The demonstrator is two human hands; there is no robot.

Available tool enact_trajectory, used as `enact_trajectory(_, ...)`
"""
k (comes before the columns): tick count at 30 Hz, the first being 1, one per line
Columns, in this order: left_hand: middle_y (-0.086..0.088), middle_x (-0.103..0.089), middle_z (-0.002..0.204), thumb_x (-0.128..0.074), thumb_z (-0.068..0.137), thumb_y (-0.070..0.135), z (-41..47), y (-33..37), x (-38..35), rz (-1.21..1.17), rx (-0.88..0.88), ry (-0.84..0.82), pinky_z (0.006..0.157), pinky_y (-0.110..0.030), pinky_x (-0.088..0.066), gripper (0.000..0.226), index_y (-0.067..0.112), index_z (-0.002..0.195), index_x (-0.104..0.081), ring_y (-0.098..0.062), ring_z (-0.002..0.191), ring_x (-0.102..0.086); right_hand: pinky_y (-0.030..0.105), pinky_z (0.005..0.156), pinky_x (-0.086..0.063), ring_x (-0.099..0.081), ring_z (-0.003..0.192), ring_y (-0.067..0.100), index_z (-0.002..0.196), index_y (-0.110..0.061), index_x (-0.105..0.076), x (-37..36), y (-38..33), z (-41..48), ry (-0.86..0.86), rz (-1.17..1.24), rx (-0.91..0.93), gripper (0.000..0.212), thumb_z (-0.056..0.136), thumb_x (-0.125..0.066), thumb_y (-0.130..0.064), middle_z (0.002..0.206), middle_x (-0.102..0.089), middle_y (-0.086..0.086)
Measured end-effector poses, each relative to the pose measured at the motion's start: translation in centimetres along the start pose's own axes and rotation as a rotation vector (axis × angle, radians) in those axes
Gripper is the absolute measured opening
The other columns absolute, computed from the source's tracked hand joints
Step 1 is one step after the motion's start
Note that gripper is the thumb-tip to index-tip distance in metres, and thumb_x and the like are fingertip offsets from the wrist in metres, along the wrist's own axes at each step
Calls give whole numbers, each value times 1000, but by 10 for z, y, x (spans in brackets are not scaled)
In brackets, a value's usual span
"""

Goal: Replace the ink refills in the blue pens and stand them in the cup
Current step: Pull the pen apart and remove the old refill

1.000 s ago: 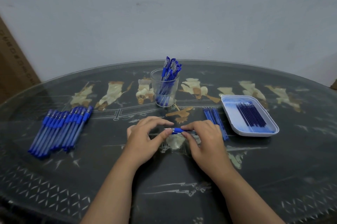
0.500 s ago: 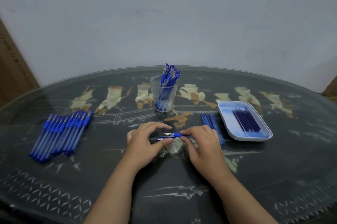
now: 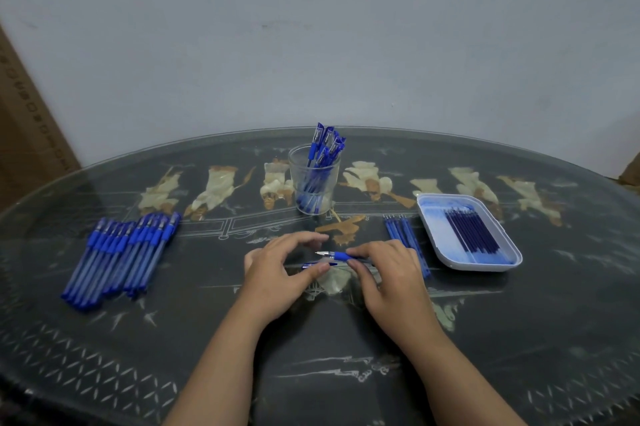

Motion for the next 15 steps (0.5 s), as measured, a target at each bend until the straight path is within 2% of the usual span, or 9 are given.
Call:
enact_trajectory(4, 31, -64, 104, -57, 70, 69, 2, -4, -1, -19, 5, 46, 104, -51, -38, 25, 54, 89, -65, 2, 107, -59, 26, 81, -35, -52, 87, 4, 97, -29, -64, 0, 0, 0, -7, 13, -8, 15, 93, -52, -36, 91, -61, -22)
enact_trajectory(9, 31, -64, 103, -57, 75, 68, 2, -3, -1, 8, 1, 34, 103, -50, -39, 23, 54, 92, -66, 3, 106, -59, 23, 82, -35, -53, 87, 1, 96, -30, -64, -1, 3, 0, -12, 22, -31, 13, 91, -54, -37, 90, -61, -22)
enact_trajectory(11, 35, -63, 104, -67, 78, 59, 2, -2, 0, 35, 7, 17, 106, -48, -36, 22, 56, 99, -63, 6, 109, -57, 21, 81, -34, -53, 87, 1, 95, -30, -65, -2, 4, 1, -20, 21, -42, 10, 90, -57, -35, 89, -61, -23)
enact_trajectory(13, 36, -64, 102, -74, 79, 48, 0, -2, 1, 32, 25, -2, 108, -47, -34, 30, 56, 105, -61, 9, 108, -57, 21, 82, -34, -53, 87, 1, 94, -29, -65, -3, 5, 0, -17, 22, -46, 9, 89, -60, -33, 89, -62, -23)
enact_trajectory(15, 34, -64, 103, -75, 80, 40, 0, -2, 1, 27, 19, -11, 108, -48, -34, 29, 54, 102, -61, 8, 107, -58, 22, 82, -35, -53, 87, 0, 94, -29, -66, -2, 5, 0, -11, 28, -46, 9, 88, -61, -33, 89, -62, -24)
Point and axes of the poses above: each hand's wrist, its own z-axis towards the middle knuckle, its own x-axis out of the back of the hand, y = z × x, the point moved 4 cm from there along z, towards the middle knuckle
